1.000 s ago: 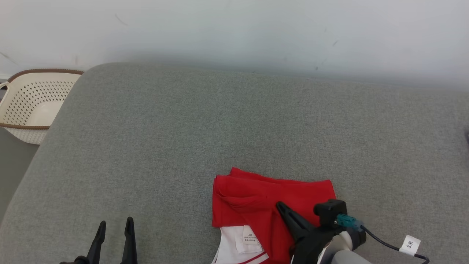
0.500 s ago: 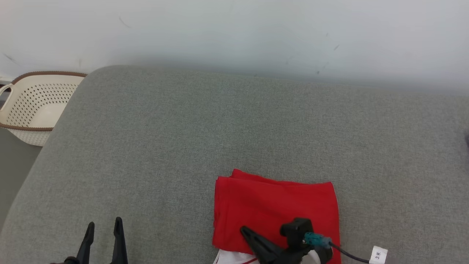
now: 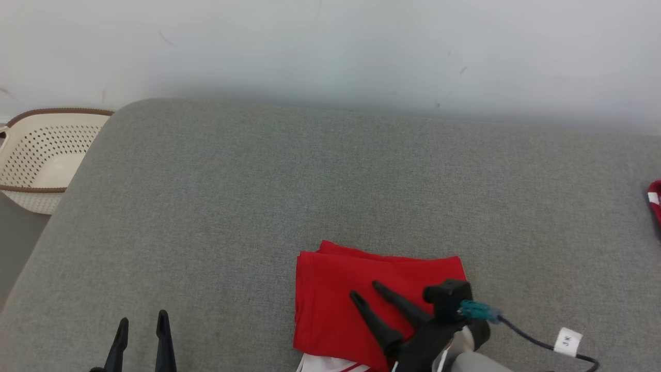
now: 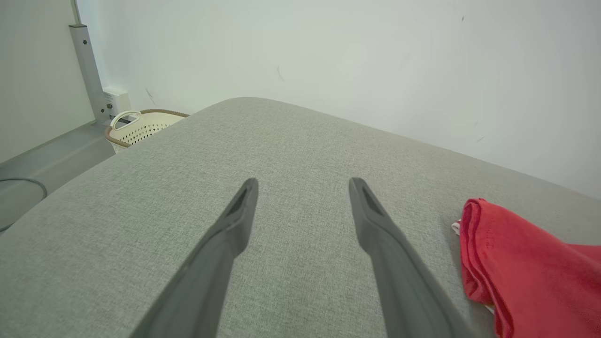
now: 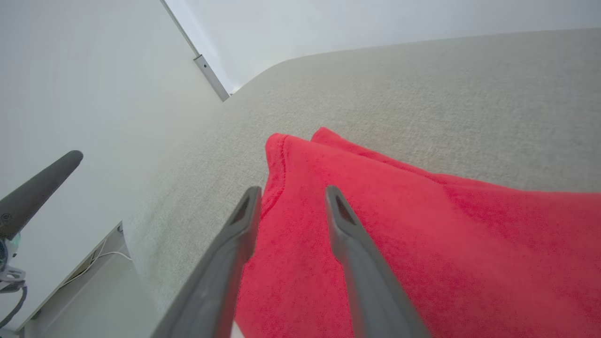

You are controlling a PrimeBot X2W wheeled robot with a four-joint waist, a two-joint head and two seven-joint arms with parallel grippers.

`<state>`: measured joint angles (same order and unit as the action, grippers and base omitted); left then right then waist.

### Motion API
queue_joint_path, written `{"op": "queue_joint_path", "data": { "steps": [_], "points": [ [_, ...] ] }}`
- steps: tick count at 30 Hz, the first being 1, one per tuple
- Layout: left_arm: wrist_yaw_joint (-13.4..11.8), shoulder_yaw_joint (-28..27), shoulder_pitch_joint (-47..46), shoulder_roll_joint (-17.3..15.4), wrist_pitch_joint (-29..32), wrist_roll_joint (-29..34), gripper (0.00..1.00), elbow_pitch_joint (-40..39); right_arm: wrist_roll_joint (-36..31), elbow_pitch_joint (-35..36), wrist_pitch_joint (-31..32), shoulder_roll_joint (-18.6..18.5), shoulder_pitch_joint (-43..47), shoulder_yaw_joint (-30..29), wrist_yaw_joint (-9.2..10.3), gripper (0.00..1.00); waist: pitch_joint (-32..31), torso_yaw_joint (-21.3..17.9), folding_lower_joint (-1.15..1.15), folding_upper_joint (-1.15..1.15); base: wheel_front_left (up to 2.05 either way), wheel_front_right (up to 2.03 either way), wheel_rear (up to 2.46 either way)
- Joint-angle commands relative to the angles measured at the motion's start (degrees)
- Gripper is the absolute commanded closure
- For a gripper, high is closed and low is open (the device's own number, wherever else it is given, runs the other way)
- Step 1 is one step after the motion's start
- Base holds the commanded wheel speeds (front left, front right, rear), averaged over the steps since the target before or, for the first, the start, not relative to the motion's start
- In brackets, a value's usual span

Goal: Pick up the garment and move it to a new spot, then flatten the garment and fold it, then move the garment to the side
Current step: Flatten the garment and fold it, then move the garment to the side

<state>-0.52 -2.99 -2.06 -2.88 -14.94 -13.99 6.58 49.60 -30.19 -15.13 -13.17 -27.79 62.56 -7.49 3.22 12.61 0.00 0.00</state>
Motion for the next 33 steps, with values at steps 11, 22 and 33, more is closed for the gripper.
{"op": "queue_joint_path", "data": {
  "steps": [11,22,33],
  "points": [
    [-1.11,-0.89,2.73,-0.03,-0.21,0.21,0.00,-1.68,-6.72,1.99,-0.08,-7.22,4.93,-15.62,0.00,0.00,-0.87,-2.57,0.00,0.00,0.00,0.00,0.00],
    [-1.93,-0.03,3.33,-0.04,-0.20,0.13,0.00,-2.27,-5.06,-0.86,1.28,-8.58,8.37,-17.53,0.00,0.00,-1.15,-4.41,0.00,0.00,0.00,0.00,0.00],
    [-1.15,-0.13,2.31,-0.04,-0.21,-0.09,0.00,-1.18,0.40,-1.64,5.87,-8.19,8.67,-13.39,0.00,0.00,-0.85,-4.11,0.00,0.00,0.00,0.00,0.00]
  ]
}}
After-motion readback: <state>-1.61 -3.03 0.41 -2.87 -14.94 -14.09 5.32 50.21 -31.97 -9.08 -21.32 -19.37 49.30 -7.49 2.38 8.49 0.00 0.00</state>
